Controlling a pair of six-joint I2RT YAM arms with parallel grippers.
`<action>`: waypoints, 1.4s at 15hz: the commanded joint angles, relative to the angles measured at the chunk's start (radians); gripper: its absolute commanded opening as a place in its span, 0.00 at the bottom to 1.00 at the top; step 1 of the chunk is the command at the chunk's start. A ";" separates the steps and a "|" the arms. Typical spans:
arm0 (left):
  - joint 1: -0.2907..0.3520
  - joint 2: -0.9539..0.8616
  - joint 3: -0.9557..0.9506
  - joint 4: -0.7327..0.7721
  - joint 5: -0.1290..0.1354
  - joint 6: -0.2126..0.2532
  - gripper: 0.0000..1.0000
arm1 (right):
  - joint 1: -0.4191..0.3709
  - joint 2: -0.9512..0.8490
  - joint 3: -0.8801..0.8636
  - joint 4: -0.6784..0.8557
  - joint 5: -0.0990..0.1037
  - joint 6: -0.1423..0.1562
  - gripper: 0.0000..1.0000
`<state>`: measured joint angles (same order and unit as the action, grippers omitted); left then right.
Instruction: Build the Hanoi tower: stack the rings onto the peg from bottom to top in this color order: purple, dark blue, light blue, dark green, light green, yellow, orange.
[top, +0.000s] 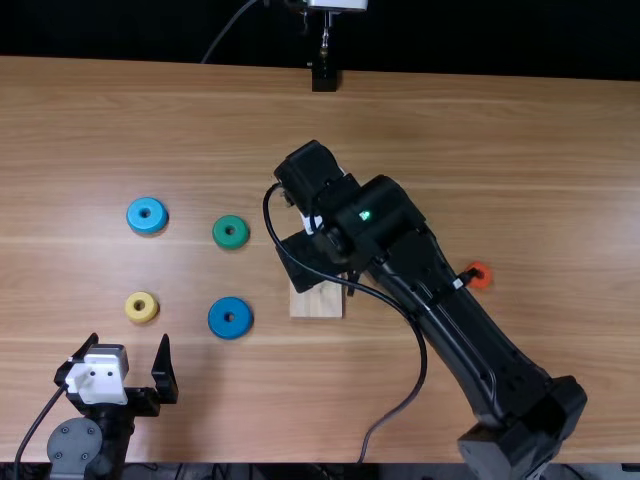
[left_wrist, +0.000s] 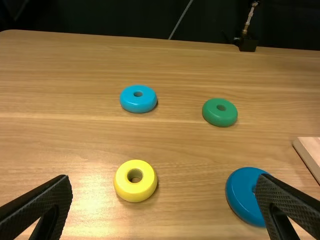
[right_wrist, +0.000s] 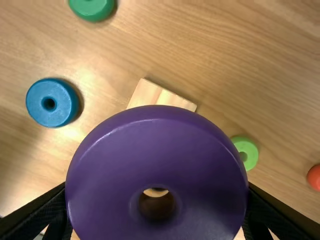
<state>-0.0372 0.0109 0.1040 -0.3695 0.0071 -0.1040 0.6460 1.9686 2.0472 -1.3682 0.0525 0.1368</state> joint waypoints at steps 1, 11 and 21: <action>0.011 -0.011 -0.104 -0.078 -0.003 0.010 1.00 | -0.019 0.026 0.008 0.021 0.006 -0.001 0.11; 0.011 -0.011 -0.104 -0.080 -0.003 0.010 1.00 | -0.026 0.024 -0.009 0.018 0.006 0.001 1.00; 0.011 -0.011 -0.104 -0.080 -0.003 0.010 1.00 | -0.117 -0.135 -0.088 0.301 0.003 0.016 1.00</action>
<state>-0.0372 0.0109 0.1040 -0.3691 0.0071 -0.1043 0.5694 1.9083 1.9728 -1.0603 0.0471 0.1394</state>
